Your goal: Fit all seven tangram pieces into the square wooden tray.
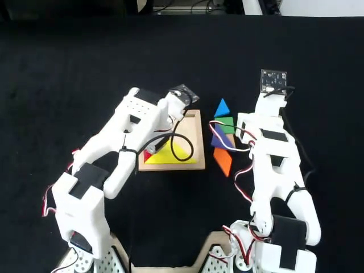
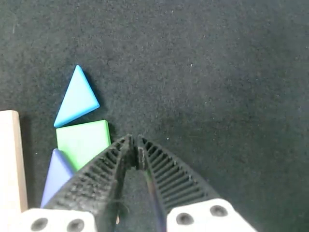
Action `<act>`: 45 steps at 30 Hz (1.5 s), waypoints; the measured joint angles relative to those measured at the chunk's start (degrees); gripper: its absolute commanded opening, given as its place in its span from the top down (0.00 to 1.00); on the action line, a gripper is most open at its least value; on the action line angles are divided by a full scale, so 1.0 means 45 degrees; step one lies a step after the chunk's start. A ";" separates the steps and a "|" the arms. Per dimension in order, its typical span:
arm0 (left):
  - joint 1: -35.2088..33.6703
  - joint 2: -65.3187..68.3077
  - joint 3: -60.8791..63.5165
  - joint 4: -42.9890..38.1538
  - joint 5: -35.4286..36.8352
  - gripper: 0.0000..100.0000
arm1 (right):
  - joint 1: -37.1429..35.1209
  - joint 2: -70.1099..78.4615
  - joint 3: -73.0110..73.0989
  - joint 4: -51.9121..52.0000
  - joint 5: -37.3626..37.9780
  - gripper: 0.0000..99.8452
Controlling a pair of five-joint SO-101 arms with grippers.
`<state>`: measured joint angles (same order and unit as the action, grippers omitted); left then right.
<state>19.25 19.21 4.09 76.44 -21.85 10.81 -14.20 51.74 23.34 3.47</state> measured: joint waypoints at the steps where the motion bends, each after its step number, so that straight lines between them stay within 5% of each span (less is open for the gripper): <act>1: 0.0000 -0.0039 -0.0098 0.0059 0.0000 0.97 | 0.0000 0.0000 0.0000 0.0000 0.0000 0.99; 9: -0.2090 -0.2481 -0.0957 0.1055 0.1875 0.97 | 0.0000 0.0000 0.0000 0.0000 0.0000 0.99; 14: -0.3673 -0.5587 0.2032 -0.1407 0.4337 0.97 | -0.0176 0.0000 0.0000 0.0332 0.0000 0.94; 19: -0.5138 -0.7463 0.6564 -0.5158 0.6584 0.97 | -0.0332 0.0000 -0.1602 0.3731 0.0000 0.89; 30: -0.6193 -0.5998 0.9065 -0.9690 0.6857 0.97 | -0.3009 0.0586 -0.3653 0.7600 0.1661 0.88; 45: -0.6623 -0.5900 0.9065 -1.0081 0.7775 0.87 | -0.3575 0.2969 -0.4474 0.7443 0.2618 0.81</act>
<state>-10.55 -7.34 44.88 31.08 13.14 -5.27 -0.84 31.60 56.84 15.25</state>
